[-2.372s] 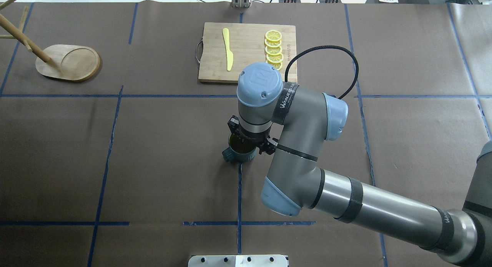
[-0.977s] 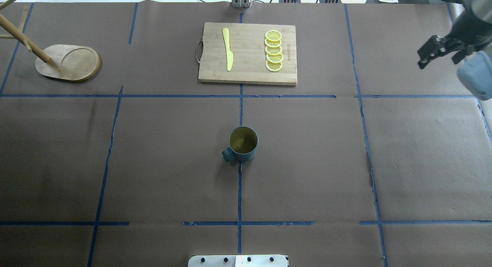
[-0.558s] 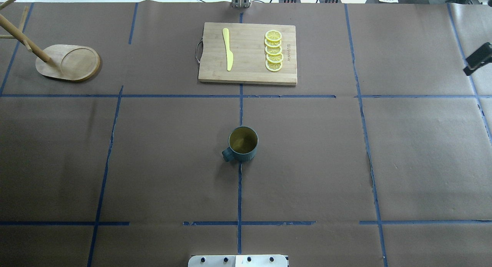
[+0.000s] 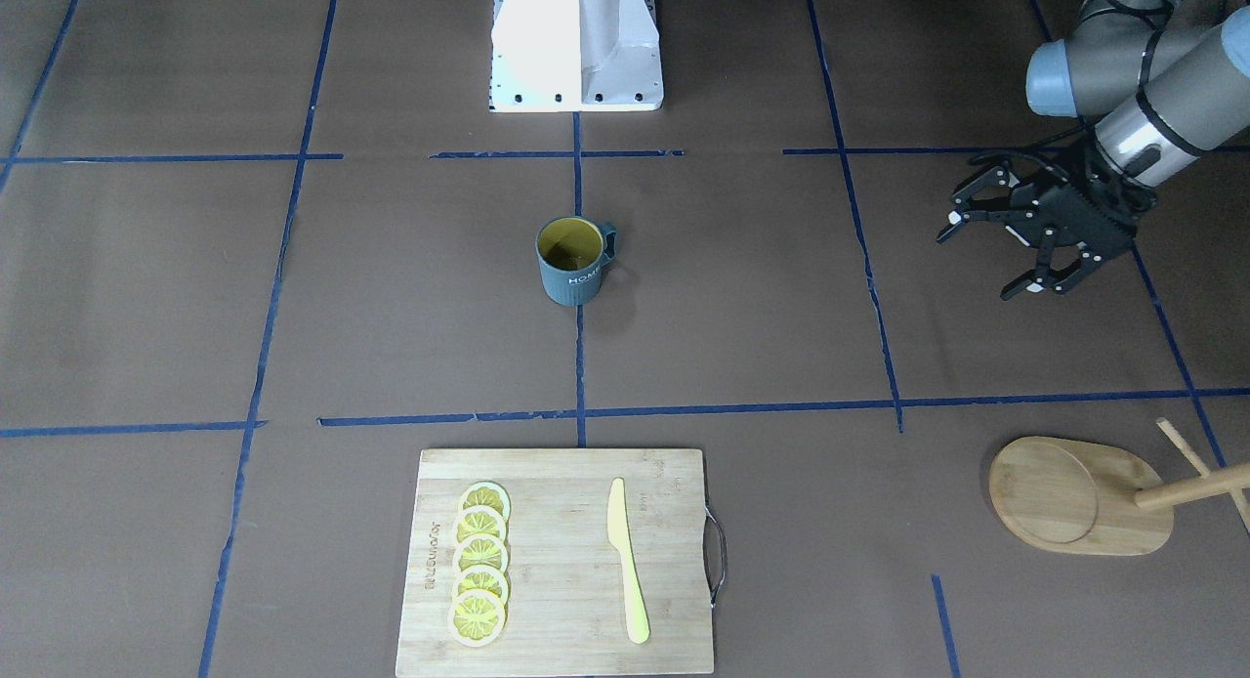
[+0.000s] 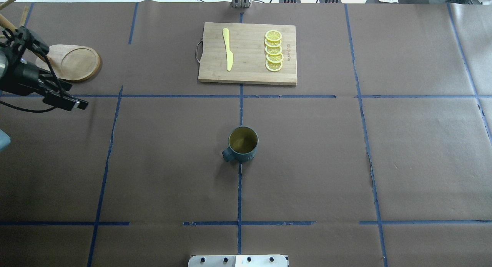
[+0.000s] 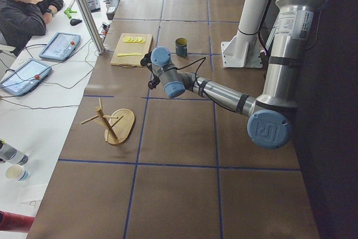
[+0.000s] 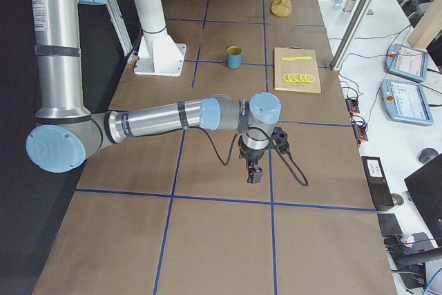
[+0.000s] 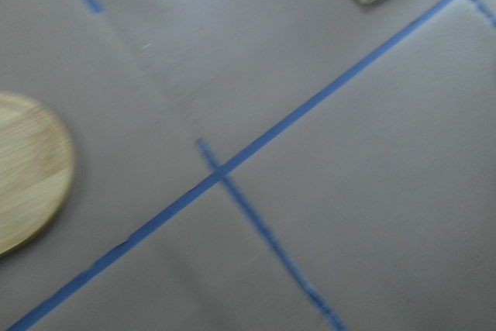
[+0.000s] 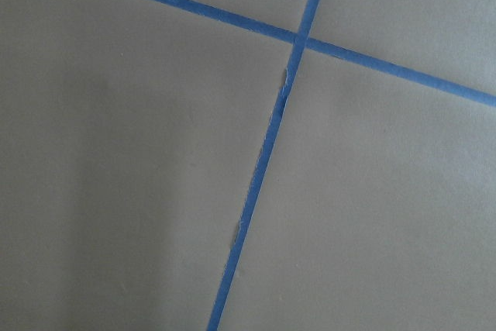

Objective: Hang cup on storage rack
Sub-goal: 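Reach the left gripper across to the teal mug's handle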

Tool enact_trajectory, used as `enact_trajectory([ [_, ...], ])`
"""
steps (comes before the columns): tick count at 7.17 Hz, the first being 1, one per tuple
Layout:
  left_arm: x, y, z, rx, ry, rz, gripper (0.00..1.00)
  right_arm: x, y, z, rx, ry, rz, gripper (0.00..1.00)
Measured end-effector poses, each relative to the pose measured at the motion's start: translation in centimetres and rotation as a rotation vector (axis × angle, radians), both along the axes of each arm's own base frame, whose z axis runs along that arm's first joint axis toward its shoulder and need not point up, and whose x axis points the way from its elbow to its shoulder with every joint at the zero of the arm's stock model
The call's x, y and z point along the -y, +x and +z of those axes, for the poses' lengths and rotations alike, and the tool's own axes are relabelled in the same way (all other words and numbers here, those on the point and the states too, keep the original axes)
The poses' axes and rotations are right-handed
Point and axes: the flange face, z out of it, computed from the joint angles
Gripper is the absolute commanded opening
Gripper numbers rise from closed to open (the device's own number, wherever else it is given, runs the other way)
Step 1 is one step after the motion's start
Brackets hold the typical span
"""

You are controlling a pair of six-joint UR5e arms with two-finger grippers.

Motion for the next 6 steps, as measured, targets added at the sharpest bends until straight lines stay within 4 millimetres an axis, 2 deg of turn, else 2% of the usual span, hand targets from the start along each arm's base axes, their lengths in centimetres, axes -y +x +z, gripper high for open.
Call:
enact_trajectory([
  [2, -2.2, 7.4, -3.6, -0.065, 0.092, -0.039, 1.00, -1.4, 0.1, 0.6, 0.001, -0.003, 0.051, 1.00],
  [4, -4.7, 14.7, -7.2, -0.105, 0.149, -0.074, 1.00, -1.4, 0.1, 0.5, 0.001, -0.001, 0.067, 1.00],
  [6, -8.0, 21.0, -9.6, -0.140, 0.199, -0.096, 1.00, -1.4, 0.1, 0.4, 0.002, 0.000, 0.069, 1.00],
])
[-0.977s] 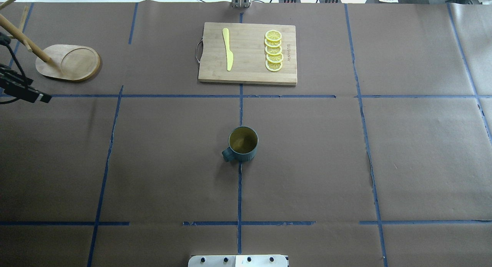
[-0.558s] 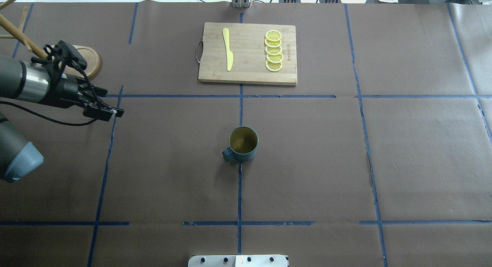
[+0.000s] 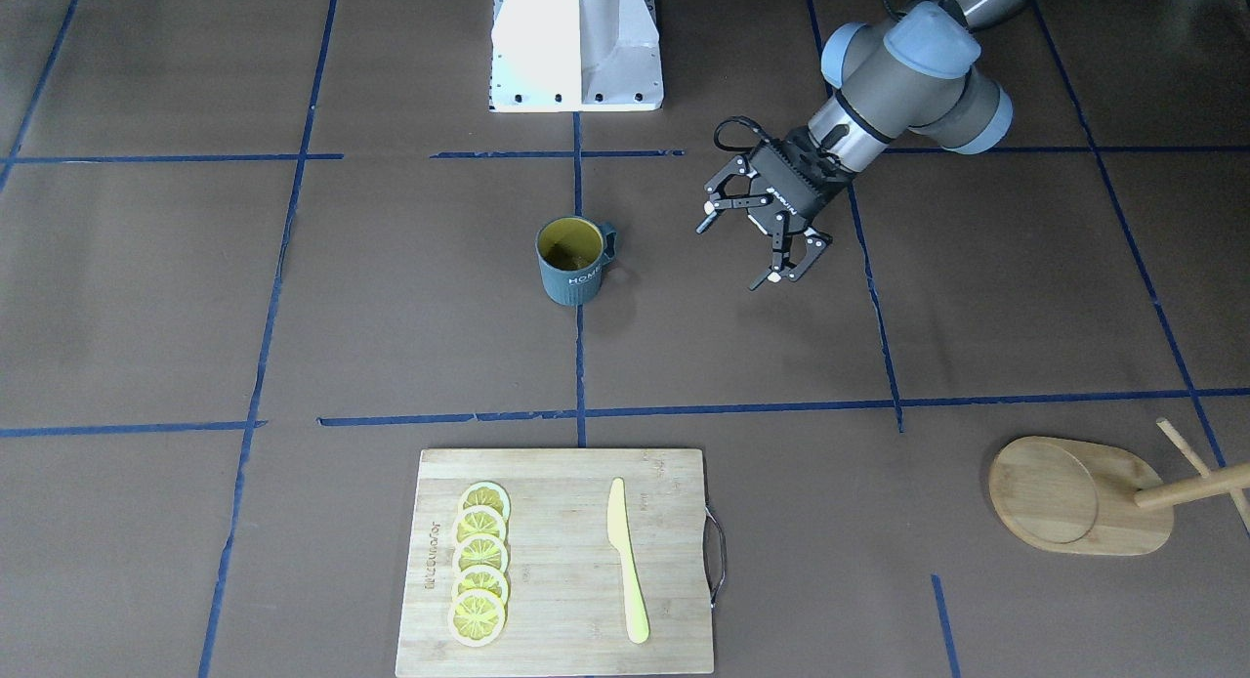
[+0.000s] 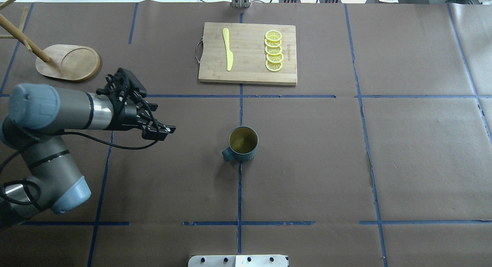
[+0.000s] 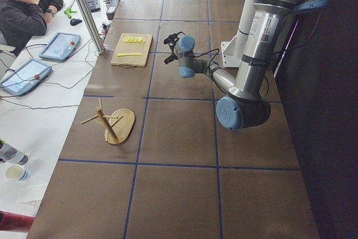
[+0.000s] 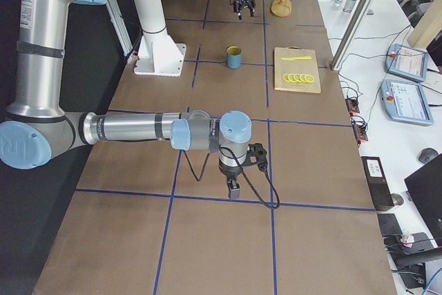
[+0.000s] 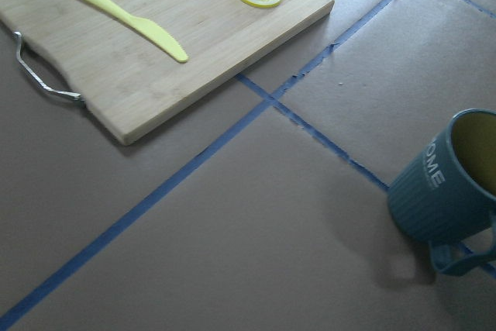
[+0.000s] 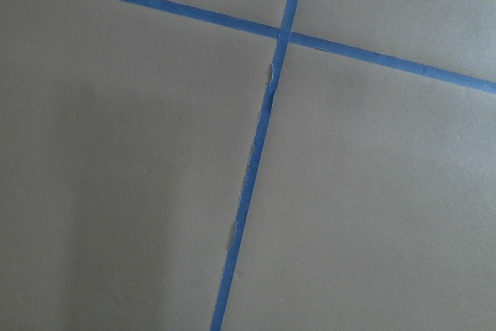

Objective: Hang cup on storage rack
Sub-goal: 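Reach the left gripper across to the teal mug's handle, then grasp the mug by its handle with the left gripper and lift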

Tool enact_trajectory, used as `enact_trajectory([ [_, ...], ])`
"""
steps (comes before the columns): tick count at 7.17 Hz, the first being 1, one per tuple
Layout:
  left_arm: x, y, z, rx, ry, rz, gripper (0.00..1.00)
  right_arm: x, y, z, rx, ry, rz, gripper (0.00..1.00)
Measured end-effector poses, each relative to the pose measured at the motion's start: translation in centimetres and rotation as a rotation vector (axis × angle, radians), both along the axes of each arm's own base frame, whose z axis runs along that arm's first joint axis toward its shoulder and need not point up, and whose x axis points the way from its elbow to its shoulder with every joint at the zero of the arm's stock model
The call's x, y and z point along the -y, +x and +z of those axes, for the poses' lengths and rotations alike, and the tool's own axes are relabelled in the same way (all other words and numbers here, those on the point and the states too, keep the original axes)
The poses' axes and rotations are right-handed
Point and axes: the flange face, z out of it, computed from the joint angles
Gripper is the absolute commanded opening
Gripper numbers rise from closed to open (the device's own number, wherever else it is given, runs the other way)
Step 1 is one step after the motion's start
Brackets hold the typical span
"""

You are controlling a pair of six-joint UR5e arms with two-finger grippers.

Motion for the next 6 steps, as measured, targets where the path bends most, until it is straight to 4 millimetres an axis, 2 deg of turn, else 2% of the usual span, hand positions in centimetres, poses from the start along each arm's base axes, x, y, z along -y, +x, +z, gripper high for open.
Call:
enact_trajectory([
  [3, -4.8, 7.1, -1.4, -0.014, 0.034, -0.020, 1.00, 0.0, 0.0, 0.0, 0.000, 0.001, 0.000, 1.00],
  [5, -6.6, 10.2, -0.8, -0.029, 0.049, -0.032, 1.00, 0.0, 0.0, -0.1, 0.000, 0.001, 0.001, 1.00],
  [6, -6.7, 11.5, -0.8, -0.038, 0.054, -0.033, 0.99, 0.0, 0.0, -0.1, 0.000, 0.002, 0.000, 1.00],
])
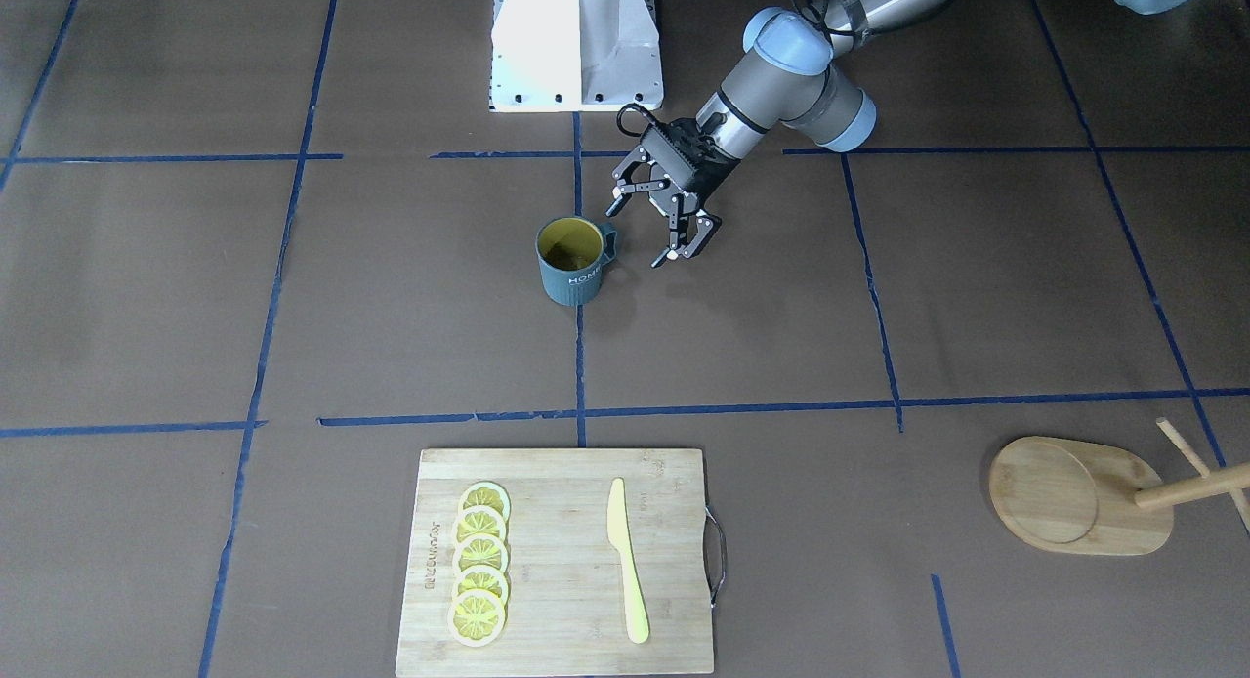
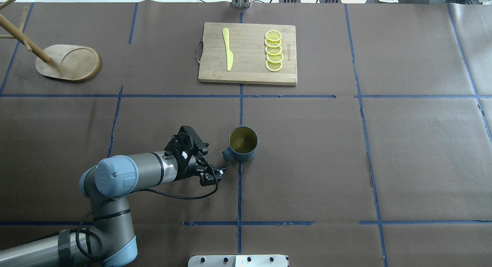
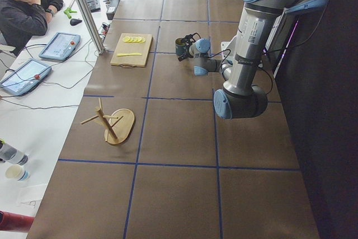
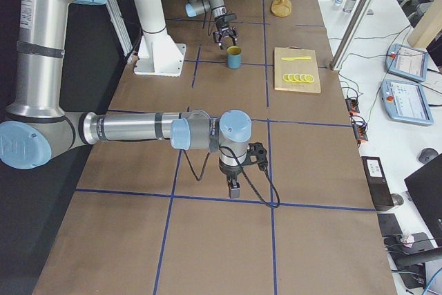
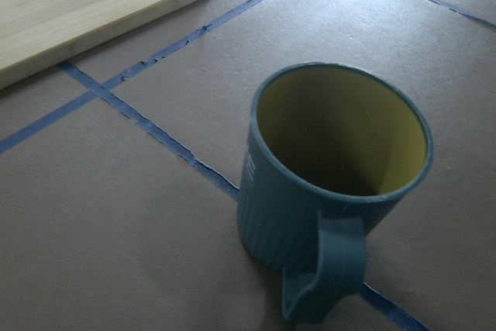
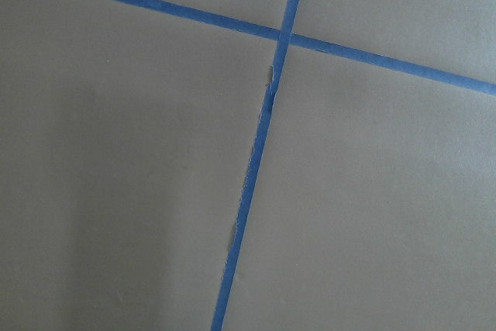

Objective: Hang cup on storage rack
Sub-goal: 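Grasp the mug by its handle with the left gripper and lift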

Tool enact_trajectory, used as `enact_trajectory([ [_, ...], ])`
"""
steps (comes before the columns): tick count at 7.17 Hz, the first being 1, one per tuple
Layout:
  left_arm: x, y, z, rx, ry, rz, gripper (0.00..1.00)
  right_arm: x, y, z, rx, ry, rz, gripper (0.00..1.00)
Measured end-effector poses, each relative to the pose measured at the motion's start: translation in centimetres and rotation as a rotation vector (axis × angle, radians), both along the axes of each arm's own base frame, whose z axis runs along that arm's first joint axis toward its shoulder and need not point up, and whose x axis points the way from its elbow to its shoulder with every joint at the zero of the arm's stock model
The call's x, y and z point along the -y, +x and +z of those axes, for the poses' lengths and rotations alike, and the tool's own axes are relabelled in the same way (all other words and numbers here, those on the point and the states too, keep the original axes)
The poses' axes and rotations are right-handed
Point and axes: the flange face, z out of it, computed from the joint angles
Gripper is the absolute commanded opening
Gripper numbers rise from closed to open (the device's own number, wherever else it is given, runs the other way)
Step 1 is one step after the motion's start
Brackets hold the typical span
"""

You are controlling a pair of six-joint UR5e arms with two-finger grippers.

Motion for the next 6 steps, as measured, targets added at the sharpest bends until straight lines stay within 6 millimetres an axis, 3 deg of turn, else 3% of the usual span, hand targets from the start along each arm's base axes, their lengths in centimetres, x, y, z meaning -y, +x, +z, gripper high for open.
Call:
enact_trajectory([
  [2, 0.1, 1.4, -0.9, -0.013, 0.005, -0.005, 0.94, 0.0, 0.0, 0.0, 0.000, 0.001, -0.001, 1.00],
  [3, 0.4, 1.6, -1.5, -0.019, 0.007, -0.019, 0.86, 0.1, 0.0, -0.1, 0.000, 0.003, -0.001, 1.00],
  [6, 0.7, 2.8, -2.4, -0.023, 0.008, -0.039, 0.46, 0.1, 0.0, -0.5, 0.003, 0.011, -0.001, 1.00],
])
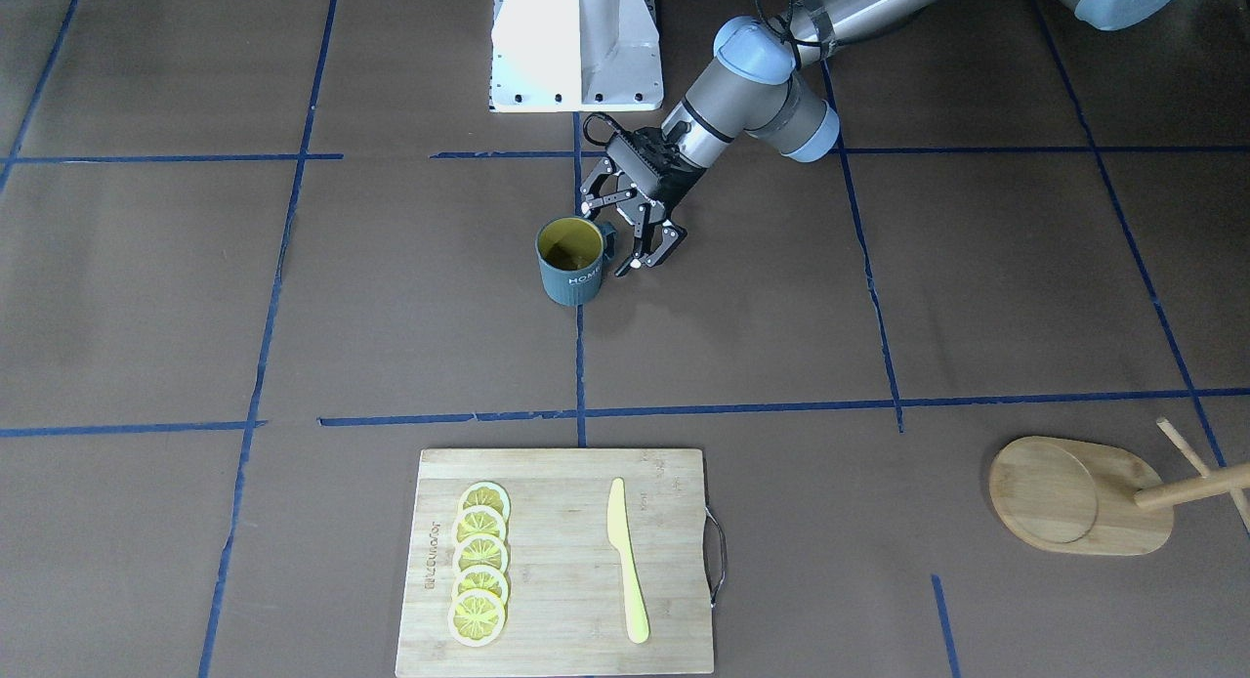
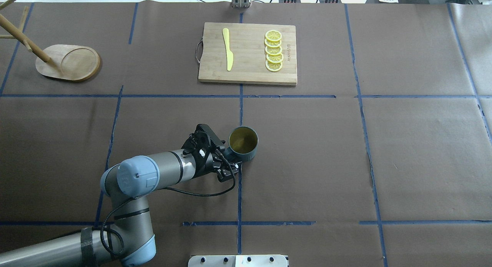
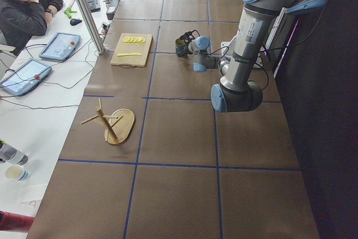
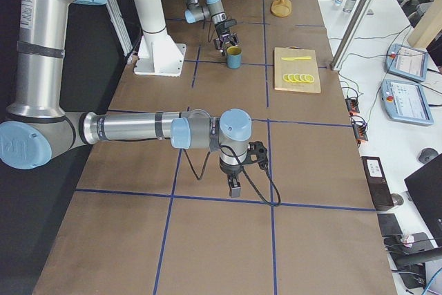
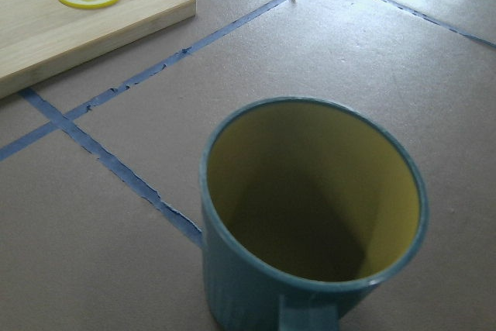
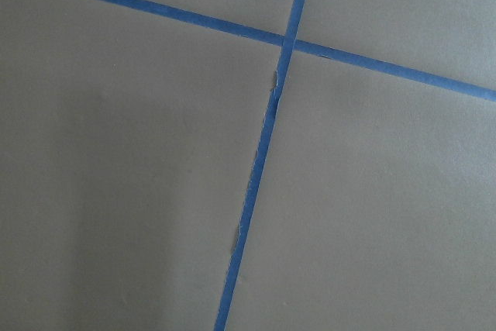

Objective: Hang cup on storage rack
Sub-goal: 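Grasp the mug by its handle with the left gripper and lift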

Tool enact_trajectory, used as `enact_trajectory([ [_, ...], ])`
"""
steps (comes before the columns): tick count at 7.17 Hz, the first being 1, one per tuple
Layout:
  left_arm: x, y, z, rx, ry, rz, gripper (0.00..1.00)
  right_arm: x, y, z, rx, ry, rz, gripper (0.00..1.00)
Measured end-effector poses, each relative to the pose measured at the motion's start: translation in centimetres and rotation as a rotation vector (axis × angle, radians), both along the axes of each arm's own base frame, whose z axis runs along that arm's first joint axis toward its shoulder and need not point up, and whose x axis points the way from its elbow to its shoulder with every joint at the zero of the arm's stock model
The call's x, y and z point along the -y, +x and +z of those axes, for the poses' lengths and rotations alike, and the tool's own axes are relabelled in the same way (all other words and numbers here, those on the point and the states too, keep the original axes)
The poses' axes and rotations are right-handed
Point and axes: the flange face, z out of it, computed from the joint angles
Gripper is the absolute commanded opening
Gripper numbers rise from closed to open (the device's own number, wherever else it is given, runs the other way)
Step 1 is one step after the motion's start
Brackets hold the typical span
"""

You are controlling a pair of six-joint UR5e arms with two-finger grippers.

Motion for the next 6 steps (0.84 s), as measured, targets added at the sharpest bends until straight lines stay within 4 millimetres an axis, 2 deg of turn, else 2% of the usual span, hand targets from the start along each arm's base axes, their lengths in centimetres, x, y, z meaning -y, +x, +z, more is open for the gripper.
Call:
enact_trajectory([
  [3, -0.07, 0.19, -0.20, -0.004, -0.003, 0.001, 0.07, -0.01, -0.01, -0.11, 0.002, 0.001, 0.001, 1.00],
  [4, -0.12, 0.18, -0.22, -0.005, -0.005, 0.001, 0.01, 0.03, -0.04, -0.19, 0.005, 0.002, 0.001, 1.00],
  [6, -0.04, -0.35, -0.57, -0.022, -0.015, -0.001, 0.00, 0.08, -0.10, -0.29, 0.012, 0.003, 0.000, 1.00],
])
